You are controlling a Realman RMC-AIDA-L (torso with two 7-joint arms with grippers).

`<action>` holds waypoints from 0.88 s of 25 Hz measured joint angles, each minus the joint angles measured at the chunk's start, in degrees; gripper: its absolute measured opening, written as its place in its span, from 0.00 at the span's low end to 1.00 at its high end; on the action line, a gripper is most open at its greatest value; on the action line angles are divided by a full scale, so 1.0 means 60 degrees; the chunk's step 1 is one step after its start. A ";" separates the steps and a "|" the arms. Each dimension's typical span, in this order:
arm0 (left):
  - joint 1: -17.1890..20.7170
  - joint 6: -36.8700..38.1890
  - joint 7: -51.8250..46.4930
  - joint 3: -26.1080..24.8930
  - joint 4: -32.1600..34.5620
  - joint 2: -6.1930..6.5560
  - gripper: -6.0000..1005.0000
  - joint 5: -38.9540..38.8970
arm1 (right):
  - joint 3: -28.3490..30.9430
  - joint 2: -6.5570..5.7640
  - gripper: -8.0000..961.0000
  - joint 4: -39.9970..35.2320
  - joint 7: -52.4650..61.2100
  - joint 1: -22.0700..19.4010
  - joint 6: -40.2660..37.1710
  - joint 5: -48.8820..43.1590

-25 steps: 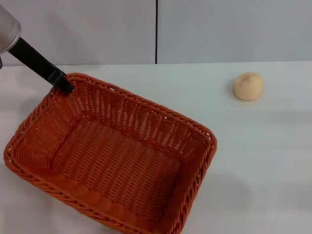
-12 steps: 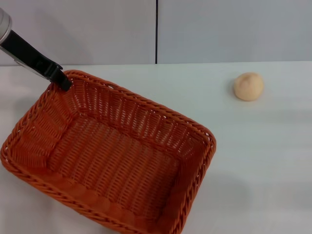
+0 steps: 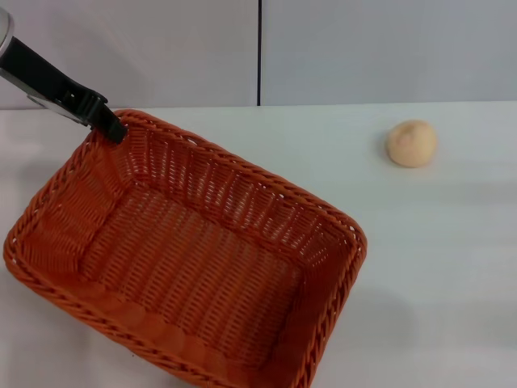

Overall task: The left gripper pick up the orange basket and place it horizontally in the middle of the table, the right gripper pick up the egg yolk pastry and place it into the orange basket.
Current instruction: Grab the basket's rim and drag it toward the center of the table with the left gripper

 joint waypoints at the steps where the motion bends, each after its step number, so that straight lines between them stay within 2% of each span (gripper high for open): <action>1: 0.0000 0.0009 -0.0025 -0.0018 -0.0002 0.0000 0.20 -0.0044 | 0.0000 0.0000 0.64 0.0000 0.0001 0.0000 0.0000 0.0000; 8: 0.0004 -0.0054 -0.0140 -0.0113 -0.0033 -0.0008 0.19 -0.0367 | 0.0000 0.0002 0.64 0.0002 0.0002 0.0000 0.0006 0.0000; 22: 0.0217 -0.0750 -0.0885 -0.0717 -0.1208 0.0275 0.21 -0.0867 | 0.0017 -0.0005 0.64 0.0001 0.0001 0.0018 0.0040 0.0000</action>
